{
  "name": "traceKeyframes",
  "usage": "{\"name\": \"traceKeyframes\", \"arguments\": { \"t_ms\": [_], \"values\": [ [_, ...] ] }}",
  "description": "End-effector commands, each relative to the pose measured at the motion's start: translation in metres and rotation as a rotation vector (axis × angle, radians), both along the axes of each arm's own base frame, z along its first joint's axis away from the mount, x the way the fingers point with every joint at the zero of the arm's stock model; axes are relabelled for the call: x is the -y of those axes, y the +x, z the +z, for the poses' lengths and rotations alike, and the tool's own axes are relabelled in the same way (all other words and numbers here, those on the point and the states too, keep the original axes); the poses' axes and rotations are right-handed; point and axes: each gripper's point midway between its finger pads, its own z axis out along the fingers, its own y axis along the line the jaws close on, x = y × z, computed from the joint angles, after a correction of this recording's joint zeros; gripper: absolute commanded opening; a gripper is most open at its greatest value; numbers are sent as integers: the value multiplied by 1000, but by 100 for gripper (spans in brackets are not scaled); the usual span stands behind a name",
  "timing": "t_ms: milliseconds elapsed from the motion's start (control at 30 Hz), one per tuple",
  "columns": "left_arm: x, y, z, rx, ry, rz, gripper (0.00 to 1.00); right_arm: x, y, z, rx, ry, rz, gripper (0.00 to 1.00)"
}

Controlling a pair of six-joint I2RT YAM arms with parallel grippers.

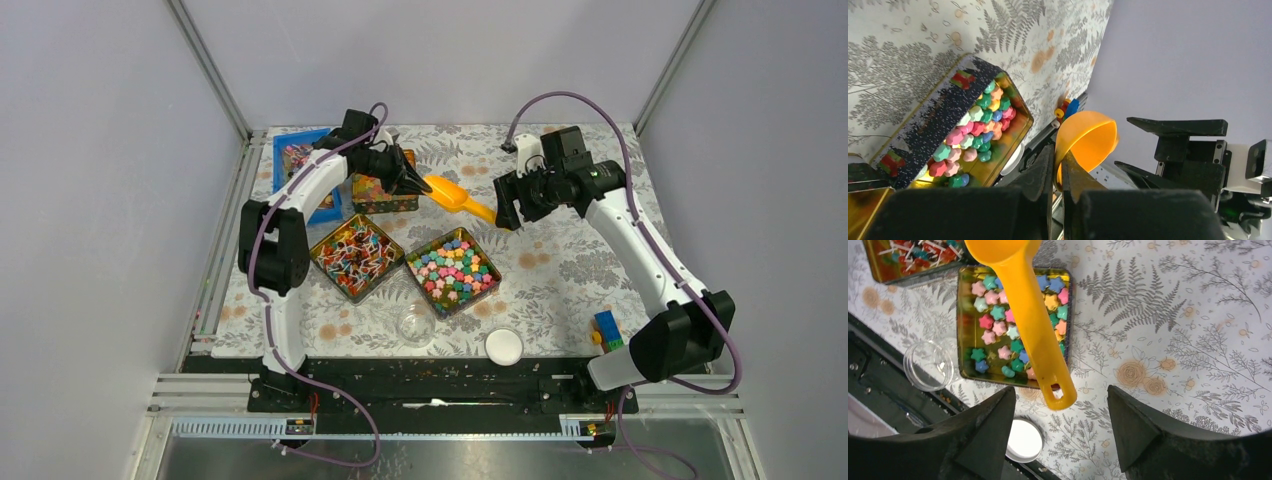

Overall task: Pack the candies
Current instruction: Pick up the spatula from the center of the board.

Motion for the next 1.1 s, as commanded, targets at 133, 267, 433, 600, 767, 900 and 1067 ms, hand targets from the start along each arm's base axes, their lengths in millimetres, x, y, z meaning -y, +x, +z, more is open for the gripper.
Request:
{"name": "traceKeyframes", "arguments": {
  "t_ms": [133, 267, 433, 600, 767, 900, 1067],
  "values": [
    [3, -30, 57, 103, -125, -124, 0, -34, -26, 5, -36, 3, 175, 65],
    [3, -33, 59, 103, -137, -135, 0, -35, -24, -4, 5, -99, 137, 49],
    [1, -38, 57, 97, -137, -139, 0, -35, -18, 1, 75, -108, 91, 34],
    [0, -40, 54, 98, -128, -137, 15, -36, -20, 2, 79, -94, 83, 13],
    [-3, -39, 59, 142, -94, -113, 74, -38, -24, -4, 44, -74, 68, 0],
    [-7, -42, 56, 146, -60, -86, 78, -46, -22, -3, 40, 12, -16, 0],
    [-3, -54, 54, 164, -22, -72, 78, -58, -24, 2, 18, 108, -53, 0]
  ]
}}
